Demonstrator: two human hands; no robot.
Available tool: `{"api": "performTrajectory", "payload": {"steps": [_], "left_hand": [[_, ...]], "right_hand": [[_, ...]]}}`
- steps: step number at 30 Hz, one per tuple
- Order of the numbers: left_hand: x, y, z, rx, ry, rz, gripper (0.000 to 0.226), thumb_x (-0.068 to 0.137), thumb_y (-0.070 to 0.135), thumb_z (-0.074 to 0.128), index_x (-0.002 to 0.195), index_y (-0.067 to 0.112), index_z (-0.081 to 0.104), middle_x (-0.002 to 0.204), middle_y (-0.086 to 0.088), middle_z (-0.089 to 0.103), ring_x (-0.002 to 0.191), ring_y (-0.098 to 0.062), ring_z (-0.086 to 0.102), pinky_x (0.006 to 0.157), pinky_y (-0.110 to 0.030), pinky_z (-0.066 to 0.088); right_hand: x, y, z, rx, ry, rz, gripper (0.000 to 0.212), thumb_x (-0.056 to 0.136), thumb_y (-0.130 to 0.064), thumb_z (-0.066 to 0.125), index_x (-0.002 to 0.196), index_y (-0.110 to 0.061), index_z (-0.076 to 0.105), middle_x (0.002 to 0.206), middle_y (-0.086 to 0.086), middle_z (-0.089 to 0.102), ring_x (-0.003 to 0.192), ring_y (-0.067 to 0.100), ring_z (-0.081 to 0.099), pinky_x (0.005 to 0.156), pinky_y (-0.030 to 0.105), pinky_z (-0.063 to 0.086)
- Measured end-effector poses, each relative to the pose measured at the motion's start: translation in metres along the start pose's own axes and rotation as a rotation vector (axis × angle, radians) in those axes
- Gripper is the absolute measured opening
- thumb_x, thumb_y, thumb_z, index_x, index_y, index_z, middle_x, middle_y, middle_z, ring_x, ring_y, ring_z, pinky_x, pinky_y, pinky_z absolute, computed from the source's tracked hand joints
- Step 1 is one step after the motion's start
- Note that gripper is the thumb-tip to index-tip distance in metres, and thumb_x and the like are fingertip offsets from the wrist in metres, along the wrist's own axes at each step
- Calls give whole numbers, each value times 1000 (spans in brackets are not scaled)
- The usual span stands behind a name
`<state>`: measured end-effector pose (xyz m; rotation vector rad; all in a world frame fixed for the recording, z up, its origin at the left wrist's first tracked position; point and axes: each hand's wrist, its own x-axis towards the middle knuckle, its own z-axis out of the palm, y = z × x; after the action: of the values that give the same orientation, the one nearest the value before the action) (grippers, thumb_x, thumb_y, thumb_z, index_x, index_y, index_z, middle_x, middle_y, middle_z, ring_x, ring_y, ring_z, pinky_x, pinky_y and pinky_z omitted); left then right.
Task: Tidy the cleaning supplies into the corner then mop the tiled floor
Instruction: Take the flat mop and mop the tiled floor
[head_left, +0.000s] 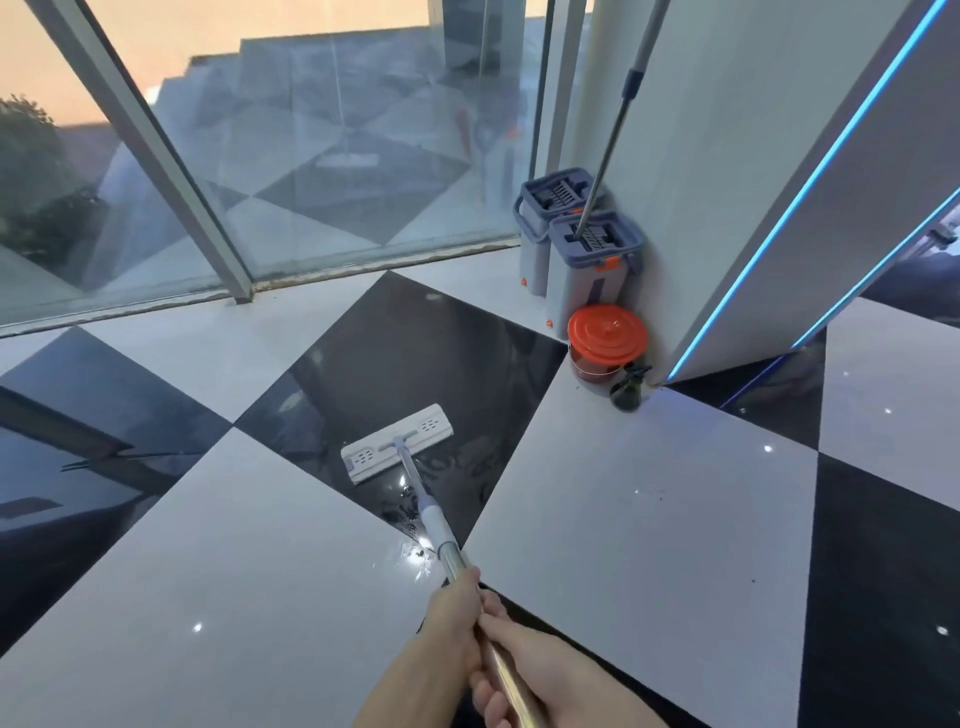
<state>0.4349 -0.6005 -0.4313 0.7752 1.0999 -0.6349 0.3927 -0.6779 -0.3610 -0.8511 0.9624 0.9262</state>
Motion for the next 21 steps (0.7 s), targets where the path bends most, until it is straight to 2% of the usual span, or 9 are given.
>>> {"api": "performTrajectory", "payload": {"steps": [2,3,5,7,12,15,18,21], "left_hand": [[-5,0,-2,42,8,2,34,101,15,42,69,9,35,37,-1,33,19,-9,27,27,-9,28],[-6,4,-2,64,14,8,32,101,15,42,71,9,36,41,-2,33,20,-9,27,27,-10,28],[-2,20,0,105,22,28,28,101,15,41,75,9,37,47,-2,33,22,-8,29,28,-11,29],[6,44,3,132,23,43,27,101,16,41,75,9,37,44,-1,33,22,-8,29,28,-11,30],[49,123,3,161,54,58,24,100,18,46,78,9,41,45,-1,36,24,-9,31,28,-12,31],[78,179,3,171,59,68,26,100,21,46,77,10,42,47,-1,37,23,-8,31,27,-12,30],[99,235,4,204,97,76,28,100,26,47,78,10,41,53,0,36,24,-9,32,28,-12,32],[123,290,6,239,120,98,29,101,26,46,78,10,38,56,-1,34,22,-9,31,29,-11,32]], "right_hand": [[-10,5,2,73,-15,17,11,95,-24,54,97,-27,64,62,7,53,32,18,47,31,15,36],[-15,4,4,85,-33,38,11,95,-23,54,92,-23,64,57,9,51,31,17,45,31,15,35],[-23,-2,7,45,-83,81,26,94,-23,55,74,-8,60,50,9,48,27,13,41,31,13,32],[-31,-12,15,24,-125,110,33,92,-18,55,66,1,53,47,9,46,25,14,40,30,13,33],[-27,-41,51,79,-171,78,8,87,4,58,86,11,54,61,17,49,31,21,48,33,19,40],[-12,-65,82,15,-180,84,8,85,2,60,83,10,59,65,18,51,38,23,52,40,23,41],[5,-96,116,12,-156,112,13,89,-5,57,85,7,58,59,19,58,47,26,53,44,26,41],[22,-123,146,10,-157,149,24,87,-13,61,87,12,59,60,19,59,43,26,55,48,27,43]]}}
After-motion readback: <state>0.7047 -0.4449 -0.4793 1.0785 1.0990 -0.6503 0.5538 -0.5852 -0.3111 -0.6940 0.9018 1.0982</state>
